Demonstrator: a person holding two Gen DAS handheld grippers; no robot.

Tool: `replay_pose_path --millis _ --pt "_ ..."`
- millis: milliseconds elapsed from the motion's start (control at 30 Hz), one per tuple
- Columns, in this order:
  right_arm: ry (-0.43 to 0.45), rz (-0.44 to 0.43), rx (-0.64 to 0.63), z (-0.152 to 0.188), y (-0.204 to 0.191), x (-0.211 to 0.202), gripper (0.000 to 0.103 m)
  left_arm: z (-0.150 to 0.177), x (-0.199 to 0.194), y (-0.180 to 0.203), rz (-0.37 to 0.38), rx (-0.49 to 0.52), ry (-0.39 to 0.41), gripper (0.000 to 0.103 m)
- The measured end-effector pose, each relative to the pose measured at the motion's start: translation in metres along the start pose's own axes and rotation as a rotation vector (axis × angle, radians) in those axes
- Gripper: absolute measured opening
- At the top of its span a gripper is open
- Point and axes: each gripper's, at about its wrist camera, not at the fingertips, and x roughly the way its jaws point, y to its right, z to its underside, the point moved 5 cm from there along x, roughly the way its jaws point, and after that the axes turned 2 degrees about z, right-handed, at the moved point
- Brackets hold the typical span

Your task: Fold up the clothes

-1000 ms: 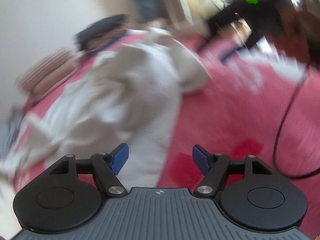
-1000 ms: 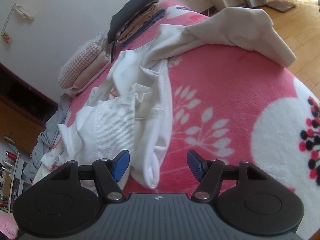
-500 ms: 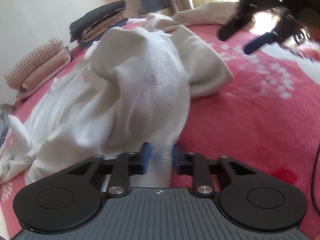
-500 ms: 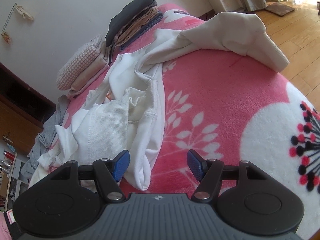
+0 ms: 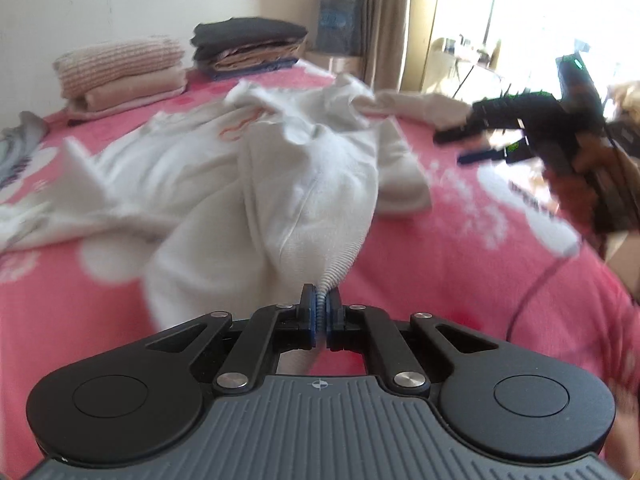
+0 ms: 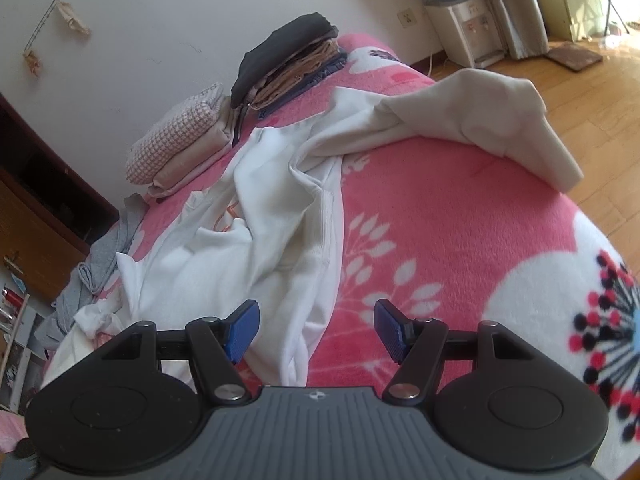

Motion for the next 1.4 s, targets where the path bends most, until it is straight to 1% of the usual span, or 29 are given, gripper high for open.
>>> replay_pose_path --millis 67,200,333,400,433,467,500,533,567,600,633,667,733,800,867,900,933,967,1033,1067,1133,1200,1267,1300,1400 --pt "0.007 0.002 -0.042 -0.004 -0.002 0.006 0.067 0.013 -0.013 -0.01 -0.015 -0.039 -0.043 0.0" --pt "0.034 -0.007 -0.16 -0.014 -0.012 0.021 0.067 0.038 -0.026 -0.024 -0.06 -0.101 -0.116 0.0" --pt "0.021 0.014 -0.305 -0.016 -0.023 0.049 0.067 0.054 -0.024 -0.028 -0.096 -0.104 -0.165 0.0" --pt "0.01 0.037 -0.302 -0.017 -0.02 0.063 0.067 0.052 -0.02 -0.019 -0.081 -0.08 -0.16 0.0" --pt "-0.001 0.022 -0.265 -0.019 -0.016 0.069 0.067 0.049 -0.017 -0.013 -0.073 -0.06 -0.147 0.007" --pt "-0.011 -0.001 -0.211 -0.02 -0.01 0.074 0.067 0.046 -0.014 -0.008 -0.066 -0.04 -0.133 0.02" --pt "-0.014 -0.016 -0.164 -0.022 -0.006 0.078 0.067 0.044 -0.011 -0.002 -0.059 -0.02 -0.12 0.028" --pt "-0.013 -0.028 -0.135 -0.024 -0.004 0.081 0.064 0.039 -0.006 0.004 -0.059 0.003 -0.104 0.044" --pt "-0.005 -0.033 -0.121 -0.026 -0.003 0.083 0.06 0.034 0.001 0.009 -0.066 0.028 -0.083 0.054" --pt "0.002 -0.03 -0.121 -0.028 -0.004 0.084 0.045 0.03 0.008 0.013 -0.078 0.05 -0.069 0.057" --pt "0.006 -0.028 -0.131 -0.028 -0.007 0.083 0.026 0.028 0.017 0.017 -0.094 0.07 -0.06 0.06" --pt "0.011 -0.025 -0.143 -0.029 -0.01 0.082 0.019 0.026 0.025 0.02 -0.109 0.09 -0.05 0.06" --pt "0.053 -0.009 -0.178 -0.031 -0.019 0.072 0.01 0.022 0.044 0.021 -0.163 0.103 -0.056 0.06" --pt "0.103 -0.046 -0.167 -0.035 -0.026 0.056 0.008 0.018 0.061 0.019 -0.219 0.101 -0.065 0.055" --pt "0.14 -0.16 -0.117 -0.041 -0.029 0.034 0.008 0.015 0.073 0.015 -0.245 0.07 -0.077 0.039" --pt "0.151 -0.232 -0.098 -0.043 -0.03 0.023 0.008 0.015 0.074 0.011 -0.246 0.051 -0.074 0.038" --pt "0.16 -0.304 -0.08 -0.044 -0.032 0.012 0.005 0.015 0.073 0.008 -0.242 0.031 -0.067 0.033" --pt "0.152 -0.375 -0.078 -0.045 -0.033 0.0 0.004 0.014 0.071 0.006 -0.24 0.022 -0.058 0.024" --pt "0.123 -0.477 -0.114 -0.043 -0.037 -0.023 0.004 0.014 0.063 0.005 -0.24 0.032 -0.033 0.017" --pt "0.102 -0.502 -0.182 -0.04 -0.042 -0.035 0.004 0.014 0.058 0.005 -0.235 0.035 -0.018 0.014" --pt "0.043 -0.457 -0.402 -0.027 -0.053 -0.053 0.003 0.014 0.046 0.005 -0.21 0.043 0.013 0.012" --pt "-0.019 -0.405 -0.621 -0.014 -0.062 -0.071 0.003 0.014 0.033 0.006 -0.182 0.075 0.033 0.011" --pt "-0.1 -0.309 -0.852 0.008 -0.063 -0.08 0.003 0.013 0.022 0.009 -0.144 0.107 0.041 0.01" --pt "-0.132 -0.269 -0.937 0.017 -0.061 -0.084 0.003 0.012 0.016 0.01 -0.12 0.119 0.04 0.01" --pt "-0.184 -0.155 -1.137 0.035 -0.048 -0.094 0.003 0.011 0.001 0.019 -0.035 0.174 0.027 0.009"
